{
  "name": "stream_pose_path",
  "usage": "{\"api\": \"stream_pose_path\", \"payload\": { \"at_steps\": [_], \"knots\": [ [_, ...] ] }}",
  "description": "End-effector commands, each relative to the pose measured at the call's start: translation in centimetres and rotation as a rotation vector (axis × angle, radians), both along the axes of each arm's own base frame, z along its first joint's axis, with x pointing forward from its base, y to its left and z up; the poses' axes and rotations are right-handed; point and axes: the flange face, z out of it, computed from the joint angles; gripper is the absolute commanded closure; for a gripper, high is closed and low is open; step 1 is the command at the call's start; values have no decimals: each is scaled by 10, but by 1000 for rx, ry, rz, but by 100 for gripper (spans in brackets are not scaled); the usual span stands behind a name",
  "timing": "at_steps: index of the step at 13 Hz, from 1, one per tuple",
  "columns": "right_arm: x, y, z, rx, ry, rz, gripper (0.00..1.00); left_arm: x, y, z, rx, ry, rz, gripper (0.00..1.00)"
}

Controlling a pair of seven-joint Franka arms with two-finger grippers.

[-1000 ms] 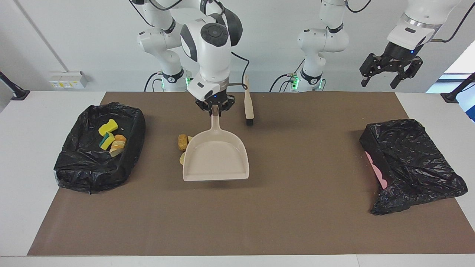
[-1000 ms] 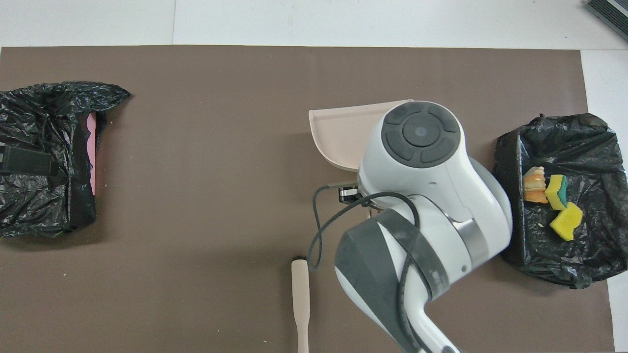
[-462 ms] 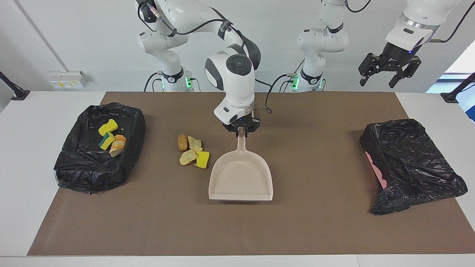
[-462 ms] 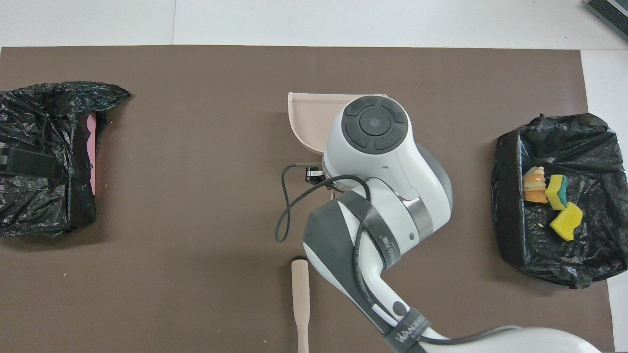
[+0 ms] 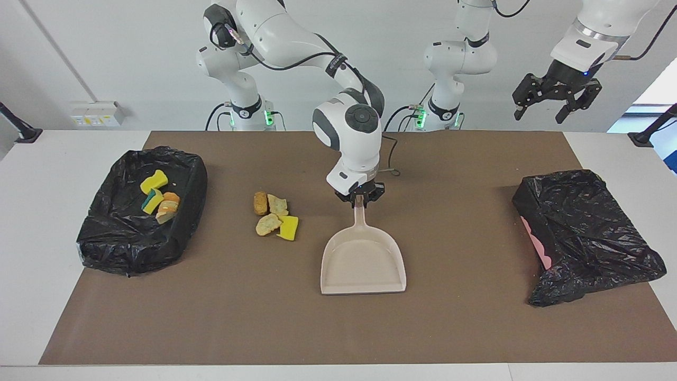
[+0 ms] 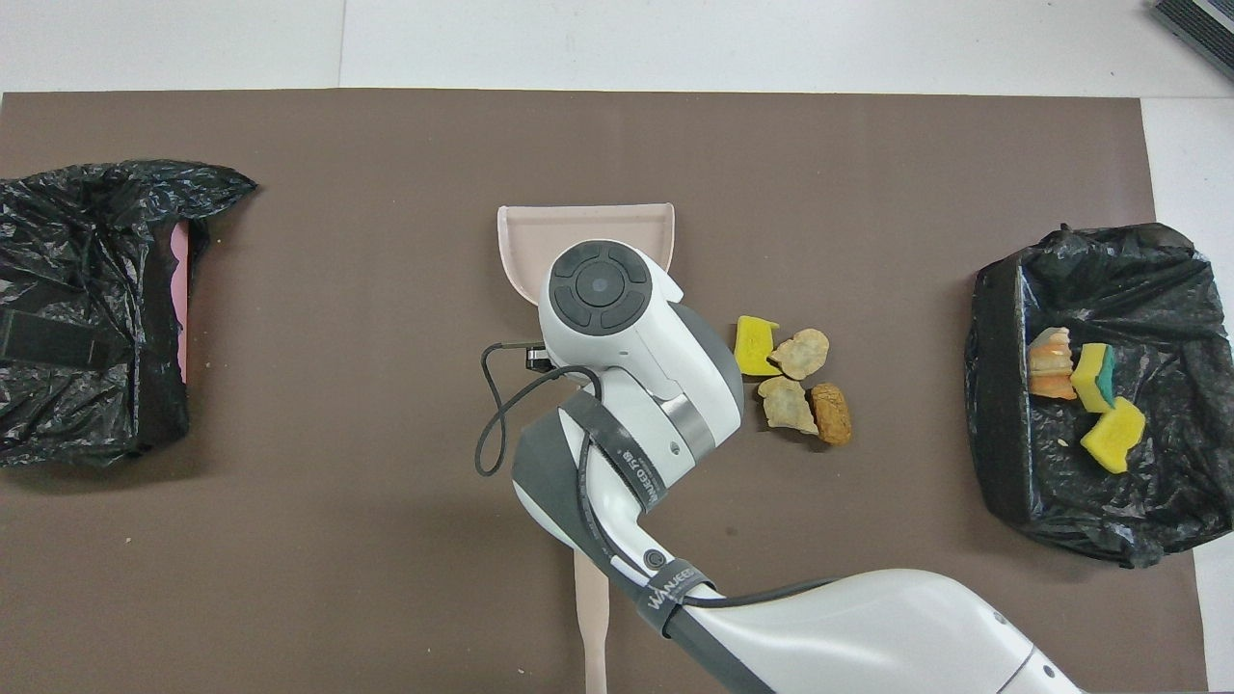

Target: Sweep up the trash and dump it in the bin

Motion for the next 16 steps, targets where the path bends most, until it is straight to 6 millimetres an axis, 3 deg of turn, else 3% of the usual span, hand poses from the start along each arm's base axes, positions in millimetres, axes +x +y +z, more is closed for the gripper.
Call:
{"api": "stream_pose_path", "payload": {
  "at_steps": [1,4,5,9,12,14,16],
  "knots": [
    [5,7,6,15,-58,-75,58,-11,3,2,4,27,-11,0],
    [2,6,1,-13,-72,-54,8,-15,10,-1,8,63,2,0],
    [-1,8,6,-26,-85,-41,0,-15,10,-1,8,65,2,0],
    [-29,-4,58,-31,-83,-33,0,-14,8,0,7,54,-10,0],
    [-76,-16,99,-24,-14,-16,0,-5,8,1,3,-12,-8,0],
    [-111,-25,109,-26,74,-26,0,2,0,-6,3,-23,-21,0],
    [-159,-27,94,-13,128,-23,0,7,-20,-19,4,-6,-55,0]
  ]
}}
